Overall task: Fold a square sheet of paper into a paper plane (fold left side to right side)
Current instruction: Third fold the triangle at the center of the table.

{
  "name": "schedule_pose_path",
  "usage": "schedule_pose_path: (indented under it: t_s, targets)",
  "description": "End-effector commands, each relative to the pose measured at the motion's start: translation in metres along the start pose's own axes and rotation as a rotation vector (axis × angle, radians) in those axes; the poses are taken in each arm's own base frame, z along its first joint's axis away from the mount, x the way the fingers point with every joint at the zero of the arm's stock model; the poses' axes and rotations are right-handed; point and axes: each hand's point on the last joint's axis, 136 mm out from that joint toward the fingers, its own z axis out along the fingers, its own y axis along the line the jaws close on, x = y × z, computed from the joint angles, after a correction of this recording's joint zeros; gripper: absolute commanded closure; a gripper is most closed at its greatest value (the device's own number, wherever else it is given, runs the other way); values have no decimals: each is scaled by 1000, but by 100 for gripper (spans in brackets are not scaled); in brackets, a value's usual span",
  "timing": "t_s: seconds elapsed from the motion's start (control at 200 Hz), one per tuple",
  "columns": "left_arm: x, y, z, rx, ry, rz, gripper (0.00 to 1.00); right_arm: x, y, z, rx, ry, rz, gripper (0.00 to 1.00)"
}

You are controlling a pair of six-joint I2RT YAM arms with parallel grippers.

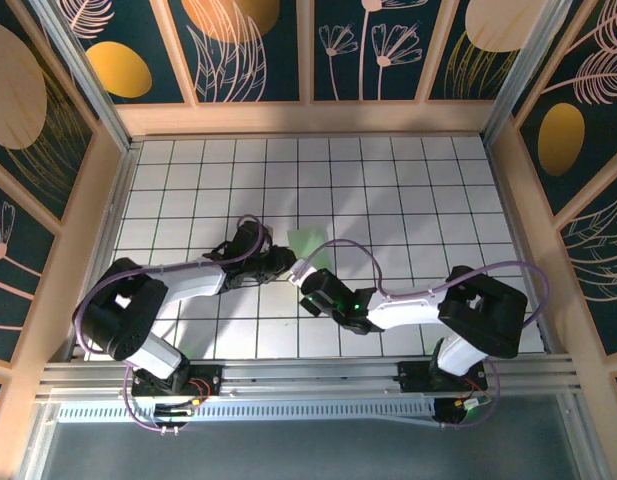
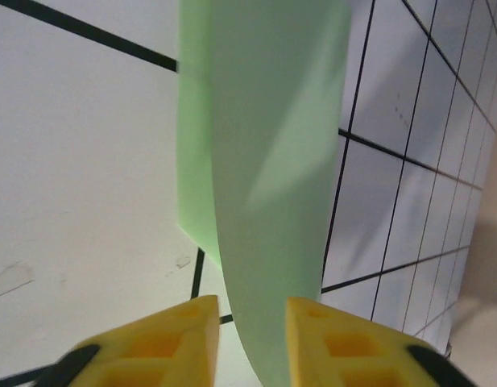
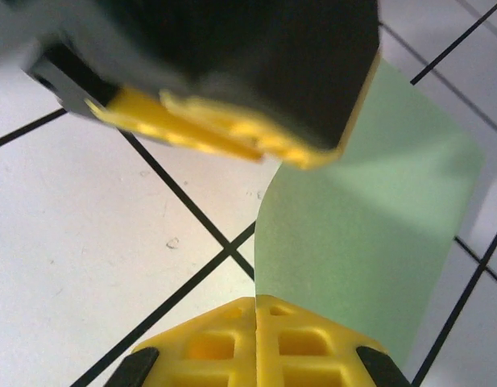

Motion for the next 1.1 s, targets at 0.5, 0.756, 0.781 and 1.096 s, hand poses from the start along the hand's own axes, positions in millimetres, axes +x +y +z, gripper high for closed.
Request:
schedule_pose_path:
  t_s: [0.5,0.756,0.781,1.096]
  targets:
    - [-45,-46,-3,35,5,273,85,-12,21,-8,-504,61,386,100]
    - [-41,-29,44,-33,144,325,95,-11,24,-4,-550,75,423,100]
    - [-39,-27,47,-36,152,324,95,-12,23,-4,-553,73,426,100]
    - [-28,-5,69,-73,208,323,98,-11,19,-4,-575,78,464,100]
